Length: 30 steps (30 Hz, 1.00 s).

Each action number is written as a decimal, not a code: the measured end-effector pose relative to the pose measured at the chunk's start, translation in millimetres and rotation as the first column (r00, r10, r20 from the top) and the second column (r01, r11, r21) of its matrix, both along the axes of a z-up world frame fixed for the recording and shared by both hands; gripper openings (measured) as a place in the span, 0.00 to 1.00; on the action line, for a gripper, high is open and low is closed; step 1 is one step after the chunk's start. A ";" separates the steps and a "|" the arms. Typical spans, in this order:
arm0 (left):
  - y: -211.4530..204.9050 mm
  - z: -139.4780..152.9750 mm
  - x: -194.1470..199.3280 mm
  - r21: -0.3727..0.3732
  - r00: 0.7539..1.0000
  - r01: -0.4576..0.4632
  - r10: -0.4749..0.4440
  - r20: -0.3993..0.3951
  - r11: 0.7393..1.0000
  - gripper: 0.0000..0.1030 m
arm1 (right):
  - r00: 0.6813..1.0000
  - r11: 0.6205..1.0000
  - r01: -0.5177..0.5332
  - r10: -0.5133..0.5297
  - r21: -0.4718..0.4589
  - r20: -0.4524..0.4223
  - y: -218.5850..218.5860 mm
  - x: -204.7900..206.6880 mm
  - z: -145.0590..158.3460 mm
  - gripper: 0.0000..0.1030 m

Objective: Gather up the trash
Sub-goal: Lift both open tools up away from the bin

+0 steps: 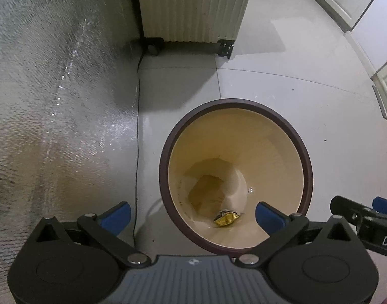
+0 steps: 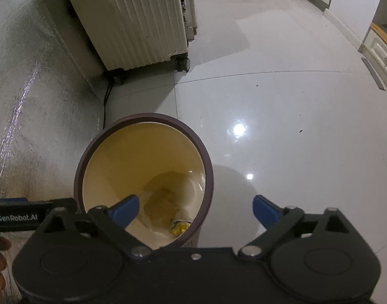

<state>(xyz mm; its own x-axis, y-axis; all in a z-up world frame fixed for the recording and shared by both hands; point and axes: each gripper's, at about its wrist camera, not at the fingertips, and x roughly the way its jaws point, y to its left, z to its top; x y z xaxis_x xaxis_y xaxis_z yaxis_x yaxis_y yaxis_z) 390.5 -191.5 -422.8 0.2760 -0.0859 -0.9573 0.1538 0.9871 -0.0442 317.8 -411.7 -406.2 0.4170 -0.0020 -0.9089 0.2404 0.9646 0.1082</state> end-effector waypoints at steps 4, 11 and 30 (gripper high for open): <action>1.8 7.8 -8.2 0.023 1.000 0.020 -0.020 0.021 1.000 1.00 | 1.000 1.000 -0.001 0.000 -0.023 -0.015 -1.1 -3.4 3.7 1.00; 6.3 20.7 -19.8 0.059 0.999 0.028 -0.030 0.037 0.998 1.00 | 1.000 0.999 0.017 -0.017 -0.044 -0.003 -4.8 -13.1 15.5 1.00; 18.3 107.5 -94.5 0.059 0.988 0.023 -0.032 0.153 0.998 1.00 | 0.997 0.994 0.037 -0.029 -0.102 0.075 10.6 -89.0 97.0 1.00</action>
<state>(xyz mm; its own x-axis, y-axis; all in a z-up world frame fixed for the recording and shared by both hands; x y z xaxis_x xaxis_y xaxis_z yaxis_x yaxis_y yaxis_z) 296.0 -173.2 -315.3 0.4183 -0.0419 -0.9074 0.1816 0.9826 0.0383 228.8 -401.2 -309.3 0.4806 -0.1092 -0.8701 0.2675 0.9632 0.0269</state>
